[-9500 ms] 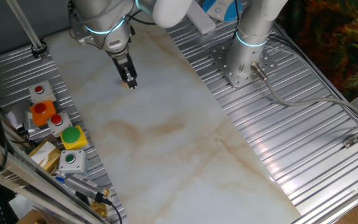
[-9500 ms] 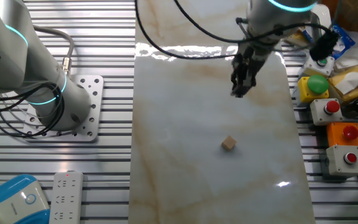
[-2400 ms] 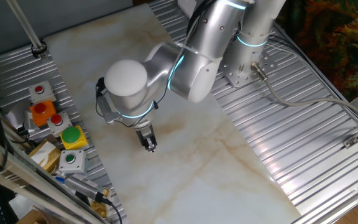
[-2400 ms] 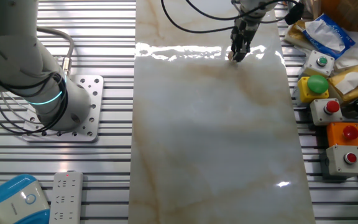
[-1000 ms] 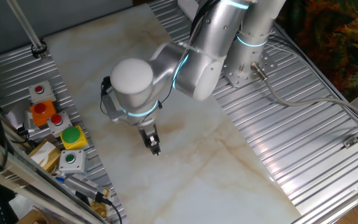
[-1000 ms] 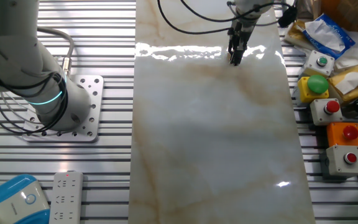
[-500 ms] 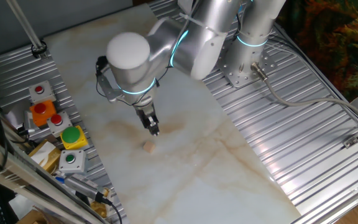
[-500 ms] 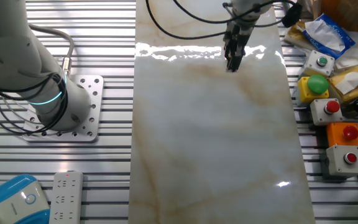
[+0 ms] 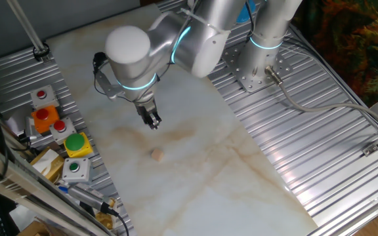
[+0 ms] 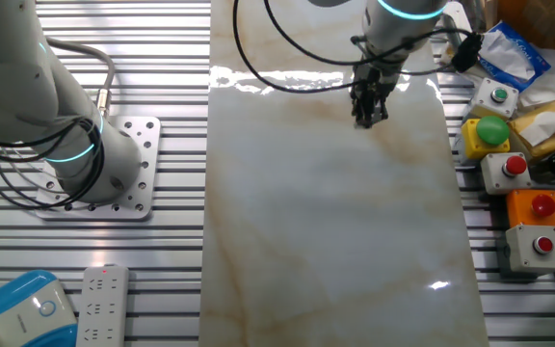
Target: Pick up the small block on the left and move it to the right
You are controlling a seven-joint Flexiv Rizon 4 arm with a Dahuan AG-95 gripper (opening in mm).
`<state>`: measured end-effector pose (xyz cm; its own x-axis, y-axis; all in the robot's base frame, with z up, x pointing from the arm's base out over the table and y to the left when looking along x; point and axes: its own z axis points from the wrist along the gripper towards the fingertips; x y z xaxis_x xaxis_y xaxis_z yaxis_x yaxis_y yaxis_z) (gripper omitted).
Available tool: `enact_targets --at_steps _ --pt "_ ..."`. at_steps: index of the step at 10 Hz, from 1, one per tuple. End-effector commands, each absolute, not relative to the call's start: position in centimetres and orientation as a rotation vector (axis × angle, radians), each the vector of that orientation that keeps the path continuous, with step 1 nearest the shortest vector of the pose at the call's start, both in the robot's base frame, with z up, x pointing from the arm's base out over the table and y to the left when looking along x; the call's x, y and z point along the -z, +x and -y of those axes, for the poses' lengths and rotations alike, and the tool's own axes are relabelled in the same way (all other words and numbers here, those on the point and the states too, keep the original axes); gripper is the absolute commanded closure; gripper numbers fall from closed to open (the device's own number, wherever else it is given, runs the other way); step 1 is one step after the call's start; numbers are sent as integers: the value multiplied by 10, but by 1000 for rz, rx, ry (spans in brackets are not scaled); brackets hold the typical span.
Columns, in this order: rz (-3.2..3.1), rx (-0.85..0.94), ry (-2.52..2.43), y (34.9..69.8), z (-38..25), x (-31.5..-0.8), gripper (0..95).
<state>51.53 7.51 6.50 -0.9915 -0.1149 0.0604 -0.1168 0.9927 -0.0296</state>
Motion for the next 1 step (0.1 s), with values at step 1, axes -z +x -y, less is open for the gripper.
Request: enact_targets --at_steps 1 --pt "3078 -56 175 516 -75 -66 950"
